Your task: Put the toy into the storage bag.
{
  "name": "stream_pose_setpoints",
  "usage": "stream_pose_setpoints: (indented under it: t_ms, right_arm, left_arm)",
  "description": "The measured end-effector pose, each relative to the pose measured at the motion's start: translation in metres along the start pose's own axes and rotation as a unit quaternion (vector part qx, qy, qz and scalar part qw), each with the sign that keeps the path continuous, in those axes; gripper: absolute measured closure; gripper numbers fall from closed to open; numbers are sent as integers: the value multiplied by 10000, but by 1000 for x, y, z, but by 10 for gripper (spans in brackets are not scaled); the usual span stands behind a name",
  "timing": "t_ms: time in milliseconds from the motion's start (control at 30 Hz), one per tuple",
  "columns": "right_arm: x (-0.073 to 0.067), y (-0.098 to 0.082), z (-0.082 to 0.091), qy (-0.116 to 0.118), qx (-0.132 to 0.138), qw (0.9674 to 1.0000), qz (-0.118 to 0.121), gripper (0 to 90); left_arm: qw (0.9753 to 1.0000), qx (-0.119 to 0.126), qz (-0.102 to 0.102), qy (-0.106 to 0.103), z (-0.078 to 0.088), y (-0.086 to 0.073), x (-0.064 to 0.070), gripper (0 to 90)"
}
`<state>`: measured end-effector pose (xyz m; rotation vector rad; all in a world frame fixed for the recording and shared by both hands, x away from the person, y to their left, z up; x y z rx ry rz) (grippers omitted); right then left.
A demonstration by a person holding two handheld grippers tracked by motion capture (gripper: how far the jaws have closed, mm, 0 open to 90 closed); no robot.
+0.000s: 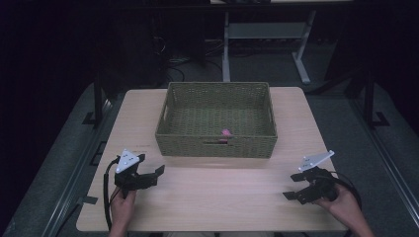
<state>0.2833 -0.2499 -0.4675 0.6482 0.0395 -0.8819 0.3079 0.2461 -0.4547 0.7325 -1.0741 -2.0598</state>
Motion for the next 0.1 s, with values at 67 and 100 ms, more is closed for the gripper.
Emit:
stream_pose_setpoints:
  t_ms: [67, 100]
  right_arm:
    - [-3, -2, -1, -64, 40, 10000, 37, 246]
    - [-6, -3, -1, -124, 89, 9999, 59, 246]
  left_arm:
    - [10000, 7, -8, 14, 0, 0, 0, 139]
    - [10000, 11, -10, 19, -1, 0, 0, 139]
Point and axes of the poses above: each handheld gripper's, and its own axes: z roughly backward along the jaws, y roughly out of its top, x roughly to its right, the point moved 4 cm from there along -z, roughly forward along the jaws, and after that the axes turned 13 degrees about -z, right-handed, at the moved point
